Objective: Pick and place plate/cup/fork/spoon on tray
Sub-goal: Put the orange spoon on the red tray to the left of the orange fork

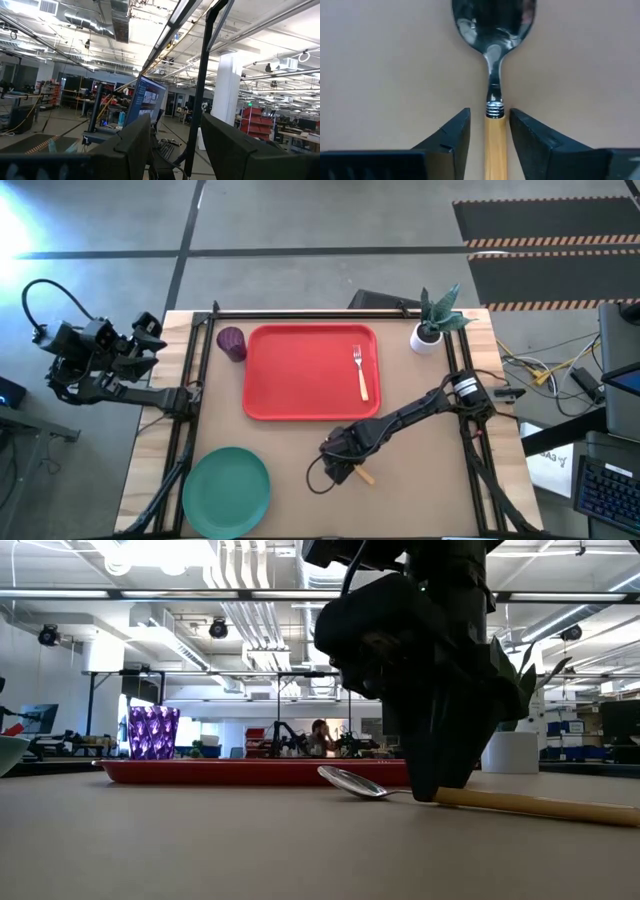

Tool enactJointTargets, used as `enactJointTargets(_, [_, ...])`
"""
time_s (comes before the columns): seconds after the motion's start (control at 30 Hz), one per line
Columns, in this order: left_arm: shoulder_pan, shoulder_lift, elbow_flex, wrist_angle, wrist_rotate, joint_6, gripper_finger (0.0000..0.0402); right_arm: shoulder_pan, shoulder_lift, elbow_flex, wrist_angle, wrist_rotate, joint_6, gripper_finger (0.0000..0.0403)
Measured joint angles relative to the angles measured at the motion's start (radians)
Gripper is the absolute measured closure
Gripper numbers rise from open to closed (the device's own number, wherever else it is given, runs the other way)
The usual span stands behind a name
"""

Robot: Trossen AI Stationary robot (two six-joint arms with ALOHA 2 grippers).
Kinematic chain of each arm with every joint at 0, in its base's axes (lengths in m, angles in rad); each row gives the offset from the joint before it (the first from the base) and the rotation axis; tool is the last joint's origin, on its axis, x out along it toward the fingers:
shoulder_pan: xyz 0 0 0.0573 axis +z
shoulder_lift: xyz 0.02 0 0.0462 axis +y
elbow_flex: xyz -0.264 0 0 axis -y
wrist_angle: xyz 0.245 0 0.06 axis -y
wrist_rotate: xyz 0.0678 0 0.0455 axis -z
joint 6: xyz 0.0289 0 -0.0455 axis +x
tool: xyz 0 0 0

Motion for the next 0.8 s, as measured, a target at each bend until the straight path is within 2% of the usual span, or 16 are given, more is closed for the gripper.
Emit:
enactJointTargets(0.23, [0.0, 0.0, 0.0, 0.004, 0.0, 0.0, 0.0242, 0.0, -0.001, -0.027, -0.001, 0.005, 0.037, 0.0376])
enactJointTargets(0.5, [0.0, 0.0, 0.0, 0.004, 0.0, 0.0, 0.0242, 0.004, 0.003, -0.001, -0.01, 0.066, 0.093, 0.0377])
enactJointTargets(0.67, [0.0, 0.0, 0.0, 0.004, 0.0, 0.0, 0.0242, 0.011, 0.015, 0.097, 0.004, 0.221, 0.17, 0.0378])
enactJointTargets(0.8, [0.0, 0.0, 0.0, 0.004, 0.0, 0.0, 0.0242, 0.017, 0.008, 0.216, 0.009, 0.353, 0.172, 0.0378])
